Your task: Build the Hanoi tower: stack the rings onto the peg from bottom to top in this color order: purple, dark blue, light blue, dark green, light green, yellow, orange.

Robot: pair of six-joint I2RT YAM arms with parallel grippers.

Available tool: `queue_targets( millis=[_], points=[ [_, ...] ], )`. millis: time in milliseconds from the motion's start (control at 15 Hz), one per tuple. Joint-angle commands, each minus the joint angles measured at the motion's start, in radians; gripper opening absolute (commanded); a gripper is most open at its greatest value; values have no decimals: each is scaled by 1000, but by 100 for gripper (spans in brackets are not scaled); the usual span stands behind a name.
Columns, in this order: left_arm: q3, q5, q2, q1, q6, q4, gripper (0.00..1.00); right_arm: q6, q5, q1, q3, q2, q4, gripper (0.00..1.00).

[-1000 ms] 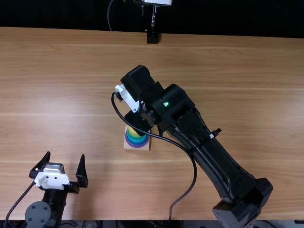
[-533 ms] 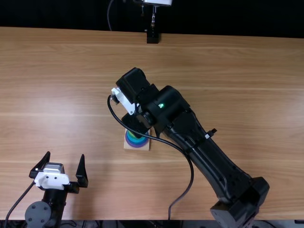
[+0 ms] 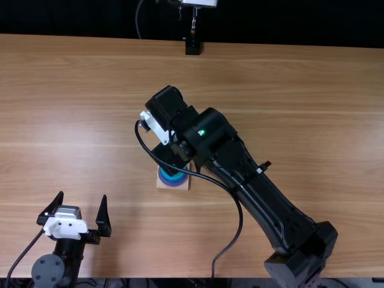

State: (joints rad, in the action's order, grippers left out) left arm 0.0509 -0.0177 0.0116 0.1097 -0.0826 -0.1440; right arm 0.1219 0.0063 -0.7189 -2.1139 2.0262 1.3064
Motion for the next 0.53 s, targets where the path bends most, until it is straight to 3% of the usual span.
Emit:
queue_targets(
  millis=[0,200,467],
  points=[
    [-45,9,-12,-10,3,-14,100,1,14,-10,-4,16,-9,100],
    [-45,9,-12,-10,3,-12,100,-2,16,-5,-18,11,-46,100],
    [-45,9,-12,-10,3,-12,100,-4,19,29,132,-73,-365,100]
  ],
)
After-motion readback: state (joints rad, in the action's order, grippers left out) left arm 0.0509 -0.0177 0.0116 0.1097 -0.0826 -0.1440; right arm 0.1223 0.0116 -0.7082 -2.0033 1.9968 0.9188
